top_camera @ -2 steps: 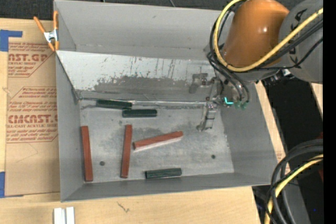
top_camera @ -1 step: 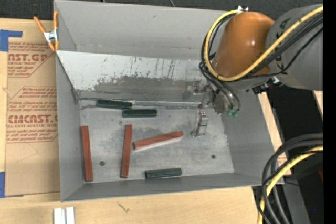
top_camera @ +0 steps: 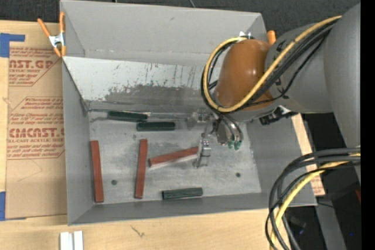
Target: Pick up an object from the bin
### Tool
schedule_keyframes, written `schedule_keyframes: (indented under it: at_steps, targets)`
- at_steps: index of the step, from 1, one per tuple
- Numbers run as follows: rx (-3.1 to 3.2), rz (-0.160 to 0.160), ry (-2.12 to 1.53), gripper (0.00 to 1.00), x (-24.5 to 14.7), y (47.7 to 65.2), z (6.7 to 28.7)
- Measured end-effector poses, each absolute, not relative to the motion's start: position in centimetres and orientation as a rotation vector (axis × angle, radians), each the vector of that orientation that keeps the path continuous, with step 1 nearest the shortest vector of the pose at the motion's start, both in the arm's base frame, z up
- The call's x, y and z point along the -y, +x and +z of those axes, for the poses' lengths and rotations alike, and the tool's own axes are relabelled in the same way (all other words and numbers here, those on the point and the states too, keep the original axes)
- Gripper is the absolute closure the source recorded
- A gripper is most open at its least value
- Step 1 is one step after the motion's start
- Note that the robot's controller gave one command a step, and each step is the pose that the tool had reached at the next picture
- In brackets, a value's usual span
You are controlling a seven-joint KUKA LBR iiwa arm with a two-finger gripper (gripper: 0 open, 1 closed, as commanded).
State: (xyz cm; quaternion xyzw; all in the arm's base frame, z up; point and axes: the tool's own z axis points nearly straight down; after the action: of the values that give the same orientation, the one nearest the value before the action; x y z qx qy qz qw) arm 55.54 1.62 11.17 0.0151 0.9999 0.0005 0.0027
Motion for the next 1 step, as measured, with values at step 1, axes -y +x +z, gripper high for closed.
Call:
schedule_keyframes:
  at_steps: [1]
  targets:
    - [-3.144,0.003,0.059,0.0,-2.46,55.36,9.3]
